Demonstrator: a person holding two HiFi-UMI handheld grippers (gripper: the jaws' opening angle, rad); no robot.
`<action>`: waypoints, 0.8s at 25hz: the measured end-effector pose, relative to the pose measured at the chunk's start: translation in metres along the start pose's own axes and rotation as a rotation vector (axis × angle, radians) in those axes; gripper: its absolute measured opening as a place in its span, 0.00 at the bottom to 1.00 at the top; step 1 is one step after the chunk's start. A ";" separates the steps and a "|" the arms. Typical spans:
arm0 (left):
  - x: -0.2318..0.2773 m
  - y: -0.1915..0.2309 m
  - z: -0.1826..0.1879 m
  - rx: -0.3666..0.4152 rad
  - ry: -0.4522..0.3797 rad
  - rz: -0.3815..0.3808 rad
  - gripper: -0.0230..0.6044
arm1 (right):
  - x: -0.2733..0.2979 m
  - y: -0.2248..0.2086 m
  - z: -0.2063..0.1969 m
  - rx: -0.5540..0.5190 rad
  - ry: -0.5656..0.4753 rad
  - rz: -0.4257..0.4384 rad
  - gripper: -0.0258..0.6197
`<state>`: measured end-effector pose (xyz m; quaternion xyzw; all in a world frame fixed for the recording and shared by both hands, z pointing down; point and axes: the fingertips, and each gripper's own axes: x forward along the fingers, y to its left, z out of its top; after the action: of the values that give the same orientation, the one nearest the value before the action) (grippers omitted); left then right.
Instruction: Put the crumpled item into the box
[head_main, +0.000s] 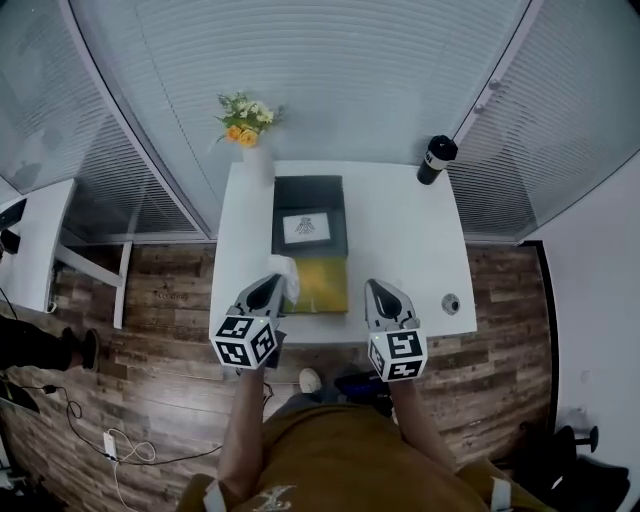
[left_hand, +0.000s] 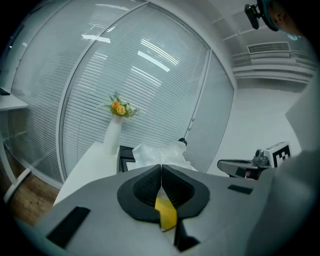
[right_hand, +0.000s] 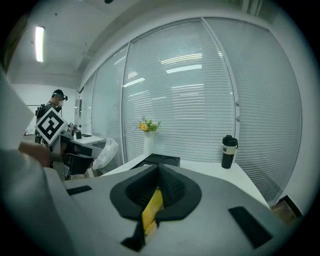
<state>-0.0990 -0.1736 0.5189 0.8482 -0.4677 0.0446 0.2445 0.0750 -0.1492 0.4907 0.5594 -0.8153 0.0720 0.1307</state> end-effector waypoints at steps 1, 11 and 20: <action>0.003 -0.001 0.002 0.004 0.000 -0.005 0.08 | 0.001 -0.002 0.002 0.000 -0.005 -0.004 0.06; 0.025 0.000 0.013 0.016 -0.002 -0.008 0.08 | 0.026 -0.003 -0.002 -0.020 0.005 0.044 0.06; 0.039 0.004 0.008 0.018 0.033 0.011 0.08 | 0.043 -0.018 -0.012 0.003 0.029 0.059 0.06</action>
<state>-0.0819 -0.2094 0.5251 0.8470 -0.4678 0.0641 0.2441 0.0791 -0.1911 0.5146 0.5343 -0.8293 0.0854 0.1395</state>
